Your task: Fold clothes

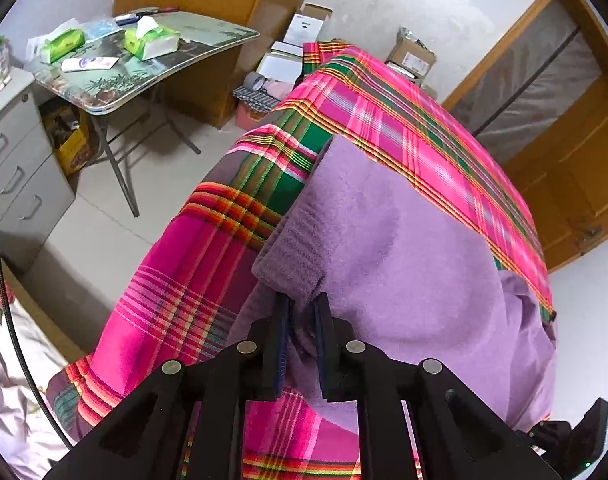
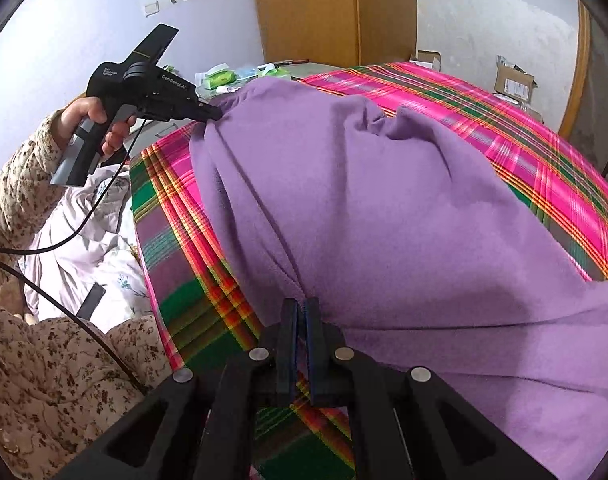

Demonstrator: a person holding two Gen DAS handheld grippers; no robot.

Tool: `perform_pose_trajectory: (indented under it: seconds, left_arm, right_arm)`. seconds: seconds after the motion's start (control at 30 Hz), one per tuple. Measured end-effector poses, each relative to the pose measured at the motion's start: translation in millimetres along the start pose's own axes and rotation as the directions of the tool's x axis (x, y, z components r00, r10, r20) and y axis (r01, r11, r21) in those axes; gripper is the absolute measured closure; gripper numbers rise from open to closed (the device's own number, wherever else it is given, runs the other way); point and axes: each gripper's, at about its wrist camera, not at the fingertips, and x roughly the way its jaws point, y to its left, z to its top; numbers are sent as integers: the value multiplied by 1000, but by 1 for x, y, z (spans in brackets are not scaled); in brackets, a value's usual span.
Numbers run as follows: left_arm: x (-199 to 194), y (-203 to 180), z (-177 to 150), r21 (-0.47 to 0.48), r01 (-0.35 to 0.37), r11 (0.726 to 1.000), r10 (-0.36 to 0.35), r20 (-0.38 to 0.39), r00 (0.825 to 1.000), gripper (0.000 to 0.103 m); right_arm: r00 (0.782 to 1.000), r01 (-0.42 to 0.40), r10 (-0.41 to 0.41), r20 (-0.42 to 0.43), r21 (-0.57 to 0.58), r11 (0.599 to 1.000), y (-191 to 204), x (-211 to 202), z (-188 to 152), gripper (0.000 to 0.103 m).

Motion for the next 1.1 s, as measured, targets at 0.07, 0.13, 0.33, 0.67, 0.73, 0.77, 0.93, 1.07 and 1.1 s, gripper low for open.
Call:
perform_pose_trajectory:
  seconds: [0.07,0.13,0.33,0.67,0.73,0.77,0.93,1.07,1.1]
  left_arm:
    - [-2,-2,-1,9,-10,1000,10,3,1000,87]
    - [-5,-5,-4,10,-19,1000,19,14,1000,82]
    - [-23,-11,-11,17,-46,999,45,67,997,67]
    - [-56,-49,-31,76,5,997,-18,170,985,64]
    - [-57,-68,-36,130,36,991,-57,165,985,64]
    - [-58,-77,-39,156,52,986,-77,162,984,64]
    - [-50,-138,-51,301,148,942,-188,111,976,56]
    - [-34,-192,-64,417,221,882,-261,41,964,55]
    - [-31,-203,-66,436,235,869,-271,22,962,55]
  right_arm:
    - [1000,-2,2,6,8,1000,0,0,0,98]
    - [1000,-8,8,18,17,1000,0,-2,0,96]
    - [996,-54,47,77,91,994,-8,-18,-8,94]
    - [977,-22,-38,210,279,960,-45,-64,-42,94]
    - [968,11,-98,232,350,937,-62,-79,-56,94]
    - [963,25,-123,240,376,926,-68,-86,-62,94]
    - [932,112,-268,245,508,854,-98,-121,-99,94]
    - [907,183,-367,205,594,784,-117,-143,-125,94]
    - [903,192,-382,199,609,770,-122,-149,-131,94]
